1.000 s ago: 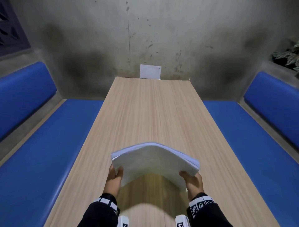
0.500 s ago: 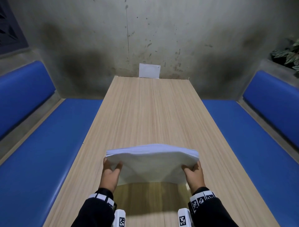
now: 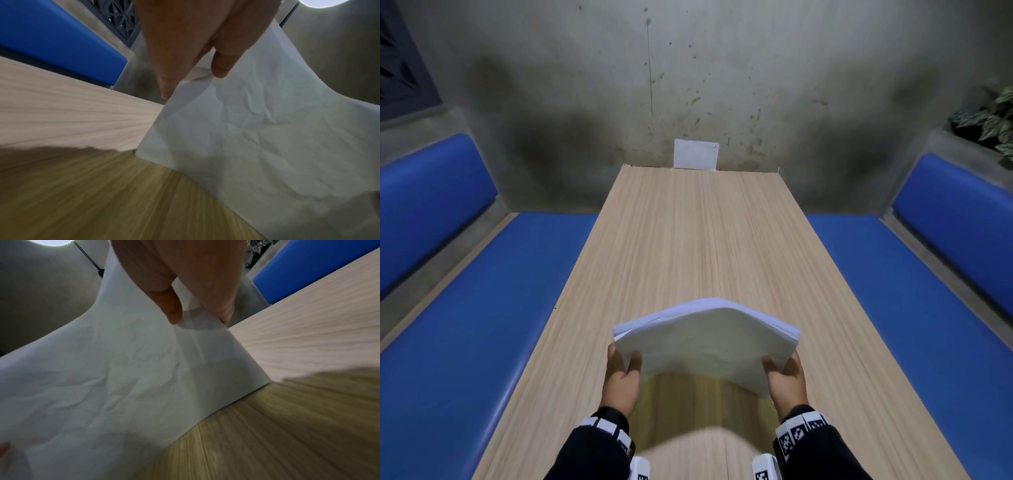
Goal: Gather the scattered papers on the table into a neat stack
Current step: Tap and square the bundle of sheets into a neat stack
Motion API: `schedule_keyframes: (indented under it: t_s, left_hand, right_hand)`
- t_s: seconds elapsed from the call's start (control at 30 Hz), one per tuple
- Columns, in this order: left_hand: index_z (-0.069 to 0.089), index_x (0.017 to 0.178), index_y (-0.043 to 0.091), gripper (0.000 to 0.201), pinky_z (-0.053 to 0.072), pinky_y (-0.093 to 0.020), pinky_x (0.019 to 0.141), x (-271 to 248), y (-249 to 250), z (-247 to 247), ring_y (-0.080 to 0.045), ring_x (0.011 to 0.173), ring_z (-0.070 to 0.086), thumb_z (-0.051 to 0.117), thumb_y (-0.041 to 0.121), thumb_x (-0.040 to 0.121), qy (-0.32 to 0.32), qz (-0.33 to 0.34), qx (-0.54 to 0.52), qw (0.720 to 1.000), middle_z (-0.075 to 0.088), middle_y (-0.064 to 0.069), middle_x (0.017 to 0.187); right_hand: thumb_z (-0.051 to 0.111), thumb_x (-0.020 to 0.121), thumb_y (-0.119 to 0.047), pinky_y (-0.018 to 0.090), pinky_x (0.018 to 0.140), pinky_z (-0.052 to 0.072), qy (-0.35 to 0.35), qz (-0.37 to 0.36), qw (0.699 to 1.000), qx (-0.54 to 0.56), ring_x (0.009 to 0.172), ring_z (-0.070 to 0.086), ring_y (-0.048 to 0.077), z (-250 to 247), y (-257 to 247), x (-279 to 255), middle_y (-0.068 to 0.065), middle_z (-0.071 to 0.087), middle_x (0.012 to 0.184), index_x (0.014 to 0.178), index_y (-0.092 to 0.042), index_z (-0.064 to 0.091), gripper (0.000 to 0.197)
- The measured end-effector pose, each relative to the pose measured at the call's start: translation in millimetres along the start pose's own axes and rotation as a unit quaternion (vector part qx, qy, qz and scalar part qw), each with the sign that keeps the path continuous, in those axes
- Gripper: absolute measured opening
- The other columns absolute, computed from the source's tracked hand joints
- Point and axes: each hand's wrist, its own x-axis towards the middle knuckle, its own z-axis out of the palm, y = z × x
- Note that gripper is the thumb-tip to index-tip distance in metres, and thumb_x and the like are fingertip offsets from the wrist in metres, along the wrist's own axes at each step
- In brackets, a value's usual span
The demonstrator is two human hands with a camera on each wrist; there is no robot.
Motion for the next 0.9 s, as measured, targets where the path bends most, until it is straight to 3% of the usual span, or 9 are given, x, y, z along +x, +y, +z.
schedule_keyframes:
  t_s: [0.1,0.23,0.4,0.47,0.53,0.63,0.73,0.8,0.9]
  left_hand:
    - [0.033,0.136,0.010,0.050,0.033,-0.039,0.106,7.1,4.2,-7.6,-0.032,0.126,0.044,0.053,0.013,0.090,0.014,0.013,-0.008,1.000,0.047,-0.018,0.136]
    - [0.011,0.146,0.019,0.094,0.016,-0.043,0.118,2.8,32.4,-22.4,-0.022,0.144,0.011,0.073,0.017,0.075,0.080,0.061,0.007,0.995,0.015,-0.008,0.155]
    - [0.012,0.144,0.033,0.089,-0.011,-0.023,0.117,-24.5,86.0,-4.0,-0.006,0.143,-0.004,0.065,0.044,0.073,0.065,0.361,0.165,0.916,0.011,0.015,0.150]
    - [0.031,0.137,0.029,0.069,-0.012,-0.023,0.117,-27.0,101.2,6.5,-0.004,0.138,0.020,0.049,0.047,0.073,0.022,0.400,0.173,0.900,0.032,0.019,0.138]
    - [0.058,0.111,0.028,0.041,0.023,-0.034,0.114,-24.9,110.5,9.1,0.007,0.107,0.052,0.045,0.043,0.076,-0.023,0.386,0.125,0.914,0.060,0.028,0.102]
    - [0.063,0.075,0.037,0.008,0.045,-0.018,0.068,-19.4,112.1,2.6,0.009,0.069,0.058,0.055,0.034,0.076,-0.075,0.327,0.015,0.942,0.066,0.025,0.073]
    - [0.067,0.076,0.031,0.014,0.050,-0.026,0.062,-19.2,110.2,-11.5,-0.008,0.065,0.062,0.065,0.041,0.066,-0.088,0.249,-0.131,0.956,0.069,0.006,0.070]
    - [0.066,0.080,0.025,0.007,0.053,-0.021,0.056,-19.0,109.1,-18.1,-0.006,0.060,0.063,0.068,0.026,0.074,-0.090,0.216,-0.184,0.955,0.072,0.007,0.067]
    - [0.064,0.087,0.024,0.019,0.055,-0.016,0.061,-20.9,110.5,-19.3,-0.002,0.065,0.066,0.061,0.006,0.084,-0.093,0.210,-0.198,0.953,0.074,0.012,0.072]
  right_hand:
    - [0.050,0.090,0.003,0.033,0.087,0.039,-0.012,-0.028,1.000,-0.005,0.102,0.052,0.025,-2.7,-15.4,-1.2,0.007,0.056,0.106,0.124,-0.016,0.050,0.039]
    - [0.048,0.091,0.004,0.017,0.064,0.046,-0.060,-0.165,0.979,-0.102,0.082,0.056,0.021,-9.9,-58.2,-9.1,-0.004,0.061,0.083,0.088,-0.027,0.054,0.032]
    - [0.045,0.078,0.011,0.032,0.066,0.041,-0.059,-0.375,0.870,-0.315,0.075,0.055,0.026,-1.2,-112.2,-20.9,0.004,0.063,0.078,0.088,-0.006,0.062,0.026]
    - [0.046,0.075,0.007,0.031,0.065,0.039,-0.074,-0.433,0.832,-0.337,0.072,0.054,0.023,7.6,-126.7,-28.9,-0.004,0.058,0.074,0.087,-0.007,0.061,0.024]
    - [0.049,0.074,0.003,0.034,0.067,0.042,-0.079,-0.460,0.822,-0.327,0.069,0.054,0.022,13.1,-134.0,-36.3,-0.007,0.055,0.073,0.085,-0.008,0.061,0.019]
    - [0.065,0.073,-0.016,0.043,0.088,0.044,-0.008,-0.422,0.859,-0.290,0.088,0.059,0.024,6.2,-135.4,-34.7,-0.010,0.059,0.086,0.094,-0.015,0.063,0.022]
    - [0.083,0.063,-0.035,0.040,0.112,0.024,0.044,-0.277,0.920,-0.272,0.134,0.035,0.016,-17.1,-130.9,-20.3,-0.006,0.042,0.138,0.137,-0.024,0.039,0.087]
    - [0.087,0.056,-0.037,0.043,0.118,0.022,-0.067,-0.184,0.968,-0.155,0.143,0.024,0.013,-26.4,-127.1,-15.3,-0.005,0.028,0.154,0.146,-0.027,0.022,0.112]
    - [0.081,0.067,-0.011,0.042,0.097,0.050,-0.252,-0.115,0.961,0.000,0.115,0.061,0.022,-20.4,-123.6,-17.1,0.002,0.068,0.121,0.125,-0.013,0.053,0.064]
